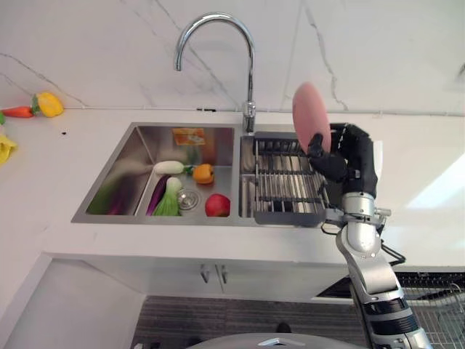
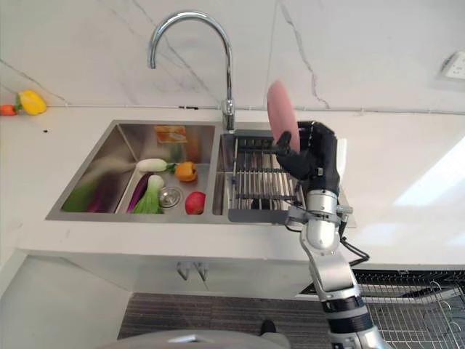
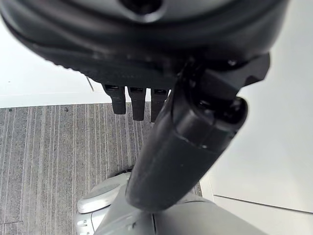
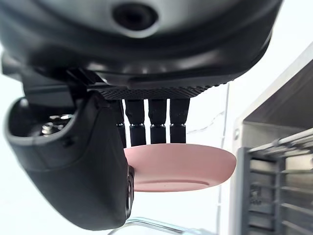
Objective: Place the dishes in the dishwasher.
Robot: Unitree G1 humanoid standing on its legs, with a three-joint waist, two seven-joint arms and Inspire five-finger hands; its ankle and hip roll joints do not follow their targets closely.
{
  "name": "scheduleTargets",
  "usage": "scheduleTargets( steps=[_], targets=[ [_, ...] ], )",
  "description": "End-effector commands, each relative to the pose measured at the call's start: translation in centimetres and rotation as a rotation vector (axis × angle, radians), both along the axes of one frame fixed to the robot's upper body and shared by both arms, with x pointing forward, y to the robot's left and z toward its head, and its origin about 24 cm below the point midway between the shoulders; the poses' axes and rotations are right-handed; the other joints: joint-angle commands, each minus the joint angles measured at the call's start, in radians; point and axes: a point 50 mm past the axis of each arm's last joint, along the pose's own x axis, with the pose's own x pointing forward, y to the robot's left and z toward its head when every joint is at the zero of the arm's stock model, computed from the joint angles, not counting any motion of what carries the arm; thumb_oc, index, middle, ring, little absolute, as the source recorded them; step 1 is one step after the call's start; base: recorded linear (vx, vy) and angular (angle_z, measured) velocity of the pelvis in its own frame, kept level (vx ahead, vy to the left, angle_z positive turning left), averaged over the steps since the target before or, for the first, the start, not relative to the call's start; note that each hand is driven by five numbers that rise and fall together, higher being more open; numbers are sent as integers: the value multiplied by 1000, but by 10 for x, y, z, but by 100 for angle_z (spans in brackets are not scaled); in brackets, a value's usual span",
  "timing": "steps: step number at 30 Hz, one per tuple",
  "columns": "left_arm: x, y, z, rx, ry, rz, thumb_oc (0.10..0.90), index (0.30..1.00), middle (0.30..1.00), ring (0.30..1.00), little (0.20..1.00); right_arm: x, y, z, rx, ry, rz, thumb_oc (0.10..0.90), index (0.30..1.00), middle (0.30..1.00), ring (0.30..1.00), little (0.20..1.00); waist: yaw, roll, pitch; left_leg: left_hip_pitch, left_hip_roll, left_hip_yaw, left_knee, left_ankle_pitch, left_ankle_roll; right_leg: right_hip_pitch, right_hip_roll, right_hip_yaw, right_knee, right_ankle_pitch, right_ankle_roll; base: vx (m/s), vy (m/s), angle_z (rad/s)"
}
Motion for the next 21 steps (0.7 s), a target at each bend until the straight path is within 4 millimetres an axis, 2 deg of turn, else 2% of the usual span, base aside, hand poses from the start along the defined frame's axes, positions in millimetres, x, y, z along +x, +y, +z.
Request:
scheduleTargets(
  steps=[1, 6, 12, 17, 19, 21],
  targets=[
    [16, -2, -1, 9, 13, -65, 800, 900, 900, 900, 900, -29, -15, 91, 62, -552, -7, 400, 300, 300, 300, 300, 0, 13, 25, 27, -19, 27, 11, -66, 41, 62, -83, -13, 18, -144, 84, 0, 0, 0],
    [15, -3, -2, 0, 10, -57, 800, 900, 900, 900, 900, -40, -15, 99, 104, -610, 47, 400, 300, 300, 300, 300, -15, 16, 25, 27, -14, 43, 11, -67, 37, 49, -79, 2, 18, -143, 85, 2, -9, -6],
    [16, -5, -2, -15, 4, -59, 800, 900, 900, 900, 900, -50, -30, 106, 74, -657, -27, 400, 300, 300, 300, 300, -34, 21, 28, 30, -6, 61, 11, -68, 34, 34, -72, 21, 18, -140, 86, -1, -11, -12],
    [17, -8, -2, -30, -1, -74, 800, 900, 900, 900, 900, -55, -49, 111, -17, -673, -169, 400, 300, 300, 300, 300, -53, 25, 29, 40, 3, 96, 11, -73, 34, 7, -61, 59, 18, -134, 91, 1, 0, -18],
    [22, -10, -2, -44, -25, -100, 800, 900, 900, 900, 900, -59, -72, 112, -117, -644, -337, 400, 300, 300, 300, 300, -86, 24, 28, 60, 10, 147, 11, -79, 37, -22, -46, 108, 18, -123, 93, 21, 7, -48],
    [23, -11, -1, -48, -33, -110, 800, 900, 900, 900, 900, -60, -77, 112, -151, -640, -379, 400, 300, 300, 300, 300, -88, 24, 29, 69, 12, 171, 11, -83, 37, -33, -39, 130, 18, -118, 95, 12, 16, -70]
  ],
)
